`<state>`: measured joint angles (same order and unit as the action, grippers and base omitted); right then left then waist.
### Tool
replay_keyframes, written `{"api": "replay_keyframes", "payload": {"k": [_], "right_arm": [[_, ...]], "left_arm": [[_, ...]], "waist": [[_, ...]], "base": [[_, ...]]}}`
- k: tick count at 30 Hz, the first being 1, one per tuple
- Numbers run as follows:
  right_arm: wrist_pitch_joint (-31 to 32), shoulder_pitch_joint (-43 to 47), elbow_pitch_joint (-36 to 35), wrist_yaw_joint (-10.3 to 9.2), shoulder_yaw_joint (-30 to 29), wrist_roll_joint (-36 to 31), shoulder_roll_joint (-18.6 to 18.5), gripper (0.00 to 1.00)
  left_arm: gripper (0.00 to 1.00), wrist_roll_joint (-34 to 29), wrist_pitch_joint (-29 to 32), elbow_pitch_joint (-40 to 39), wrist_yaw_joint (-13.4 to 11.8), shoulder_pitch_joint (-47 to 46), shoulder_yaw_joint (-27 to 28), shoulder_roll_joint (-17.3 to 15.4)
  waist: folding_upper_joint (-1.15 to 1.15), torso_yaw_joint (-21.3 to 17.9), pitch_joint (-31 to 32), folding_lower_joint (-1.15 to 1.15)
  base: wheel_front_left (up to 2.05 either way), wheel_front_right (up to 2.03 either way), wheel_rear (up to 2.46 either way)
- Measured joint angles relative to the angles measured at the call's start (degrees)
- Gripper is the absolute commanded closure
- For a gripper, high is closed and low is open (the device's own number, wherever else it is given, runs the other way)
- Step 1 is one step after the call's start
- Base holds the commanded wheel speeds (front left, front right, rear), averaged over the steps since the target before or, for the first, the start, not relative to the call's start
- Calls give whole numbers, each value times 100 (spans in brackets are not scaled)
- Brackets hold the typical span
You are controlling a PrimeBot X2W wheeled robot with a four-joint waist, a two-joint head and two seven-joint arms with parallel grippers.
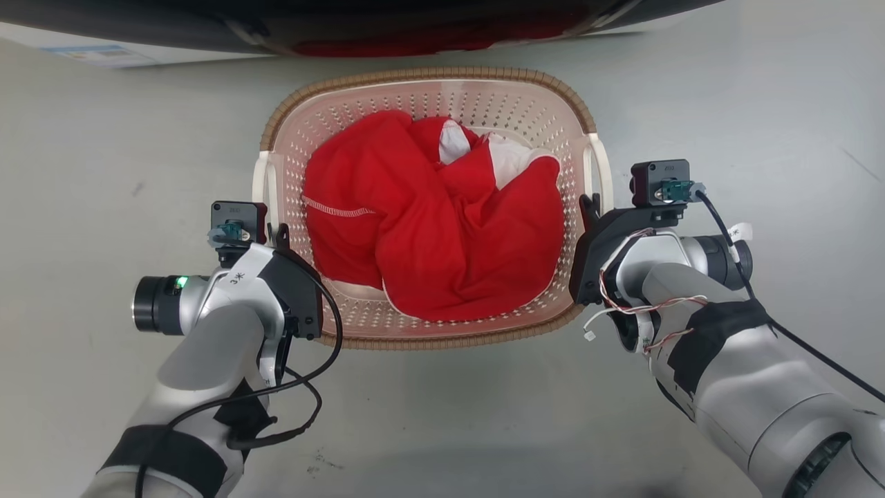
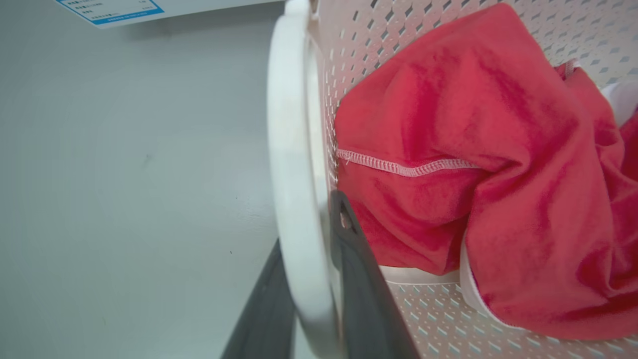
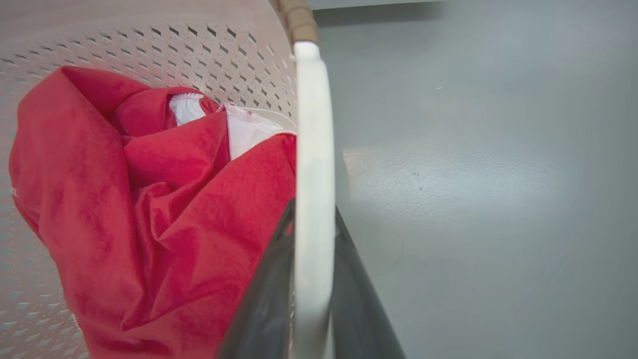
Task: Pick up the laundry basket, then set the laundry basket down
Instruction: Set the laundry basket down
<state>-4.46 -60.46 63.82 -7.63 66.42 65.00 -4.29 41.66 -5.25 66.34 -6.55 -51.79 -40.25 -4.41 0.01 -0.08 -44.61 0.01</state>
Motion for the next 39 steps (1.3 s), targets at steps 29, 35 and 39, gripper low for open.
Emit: {"api": "replay_keyframes", "payload": {"k": [29,35,39], "right_arm": [[-320,-168,8,7,118,-10,80,0],[-356,-179,22,7,138,-9,80,0],[-379,-175,85,7,142,-8,80,0]], "left_arm": [[0,-80,-352,323,-1,-222,23,101],[0,-79,-396,394,-1,-236,38,118],[0,-69,-446,431,-1,-227,53,120]], "waist": [[-1,-30,-280,-1],[-1,-38,-188,-1],[-1,-46,-78,-1]], "base": [[0,0,0],[0,0,0],[0,0,0]]}}
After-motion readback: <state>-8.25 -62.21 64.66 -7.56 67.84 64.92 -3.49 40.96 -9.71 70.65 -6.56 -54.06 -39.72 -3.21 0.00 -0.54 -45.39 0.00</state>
